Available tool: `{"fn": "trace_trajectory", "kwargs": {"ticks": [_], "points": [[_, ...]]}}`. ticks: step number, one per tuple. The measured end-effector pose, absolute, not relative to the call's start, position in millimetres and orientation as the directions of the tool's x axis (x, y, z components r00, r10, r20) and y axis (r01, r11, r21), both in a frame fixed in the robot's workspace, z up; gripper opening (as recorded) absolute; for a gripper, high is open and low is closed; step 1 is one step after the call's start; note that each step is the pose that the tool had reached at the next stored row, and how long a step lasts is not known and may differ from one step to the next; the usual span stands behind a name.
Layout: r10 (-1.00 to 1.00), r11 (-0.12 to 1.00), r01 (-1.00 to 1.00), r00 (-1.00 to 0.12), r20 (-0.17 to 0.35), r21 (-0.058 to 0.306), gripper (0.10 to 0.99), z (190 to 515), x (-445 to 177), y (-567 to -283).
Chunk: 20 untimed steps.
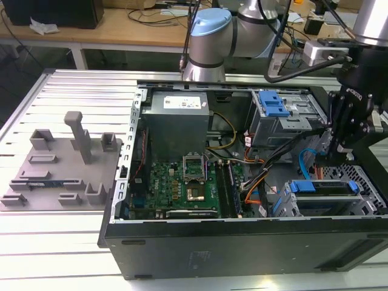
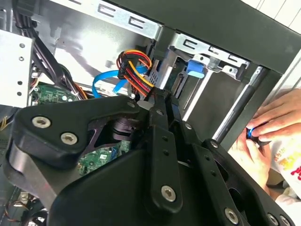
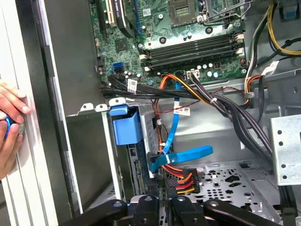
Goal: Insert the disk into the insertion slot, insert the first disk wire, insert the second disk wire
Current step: 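Insert the first disk wire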
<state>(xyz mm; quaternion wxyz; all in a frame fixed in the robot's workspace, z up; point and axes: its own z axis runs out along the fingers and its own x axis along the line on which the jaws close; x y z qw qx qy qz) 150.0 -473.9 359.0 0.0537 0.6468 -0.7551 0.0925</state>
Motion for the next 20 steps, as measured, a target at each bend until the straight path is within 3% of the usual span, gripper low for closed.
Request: {"fn": "trace_trajectory", "kwargs": {"ticks": [9, 20], "points": [[-0.981, 0.15, -0.987, -0.156, 0.118, -0.057, 0.173, 360.9, 152.5, -484.6], [-0.99, 0.075, -0.996, -0.08, 0.113, -0.054, 0.173, 360.9, 152.9, -487.0]]}}
